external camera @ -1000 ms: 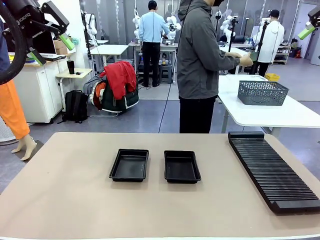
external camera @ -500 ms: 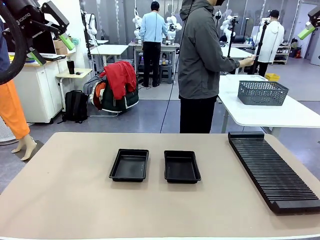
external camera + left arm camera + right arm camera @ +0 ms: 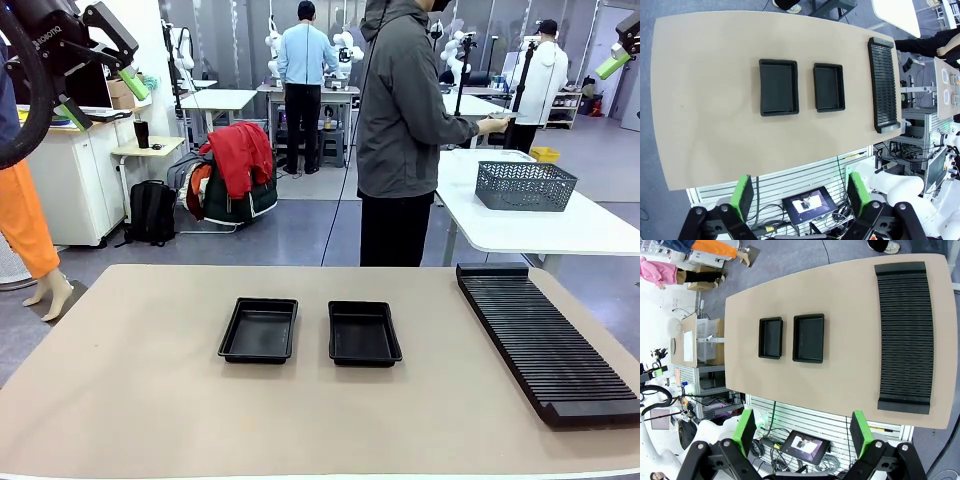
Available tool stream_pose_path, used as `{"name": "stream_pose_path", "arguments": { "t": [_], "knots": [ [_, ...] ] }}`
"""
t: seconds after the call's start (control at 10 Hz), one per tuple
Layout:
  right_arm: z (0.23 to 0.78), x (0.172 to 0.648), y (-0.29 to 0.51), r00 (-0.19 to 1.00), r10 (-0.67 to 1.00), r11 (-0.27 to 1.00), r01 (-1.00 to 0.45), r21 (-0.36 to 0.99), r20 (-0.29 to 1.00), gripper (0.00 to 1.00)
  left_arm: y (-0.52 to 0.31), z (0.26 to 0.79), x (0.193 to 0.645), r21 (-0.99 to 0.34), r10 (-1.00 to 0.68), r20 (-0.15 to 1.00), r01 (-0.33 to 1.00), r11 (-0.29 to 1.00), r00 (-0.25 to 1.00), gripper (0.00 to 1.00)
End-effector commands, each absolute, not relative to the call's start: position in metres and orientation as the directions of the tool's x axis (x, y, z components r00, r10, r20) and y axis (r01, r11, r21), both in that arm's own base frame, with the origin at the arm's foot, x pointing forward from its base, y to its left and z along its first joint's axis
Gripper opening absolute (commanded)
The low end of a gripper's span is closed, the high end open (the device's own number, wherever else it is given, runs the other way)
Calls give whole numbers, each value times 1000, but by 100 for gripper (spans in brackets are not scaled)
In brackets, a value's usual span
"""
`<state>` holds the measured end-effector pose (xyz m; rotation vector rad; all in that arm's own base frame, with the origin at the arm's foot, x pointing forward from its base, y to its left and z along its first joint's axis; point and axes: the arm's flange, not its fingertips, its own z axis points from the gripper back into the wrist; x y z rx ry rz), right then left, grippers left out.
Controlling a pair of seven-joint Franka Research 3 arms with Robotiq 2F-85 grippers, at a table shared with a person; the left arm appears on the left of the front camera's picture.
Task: Inspect and transfer BCBs to ESD trays.
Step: Pick up the Blank PCB from the PCB Rack and place it in the left ESD tray.
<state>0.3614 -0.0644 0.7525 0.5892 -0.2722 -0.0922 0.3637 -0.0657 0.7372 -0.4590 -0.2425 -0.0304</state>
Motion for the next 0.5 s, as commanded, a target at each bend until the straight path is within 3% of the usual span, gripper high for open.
{"name": "stream_pose_path", "arguments": {
  "t": [0.0, 0.4],
  "knots": [
    [752, 362, -64, 961, -163, 828, 9, 561, 225, 100, -66, 738, 364, -439, 29, 243, 83, 895, 970, 100],
    [752, 362, -64, 961, -163, 828, 9, 561, 225, 100, -66, 738, 364, -439, 29, 243, 83, 895, 970, 100]
  ]
}}
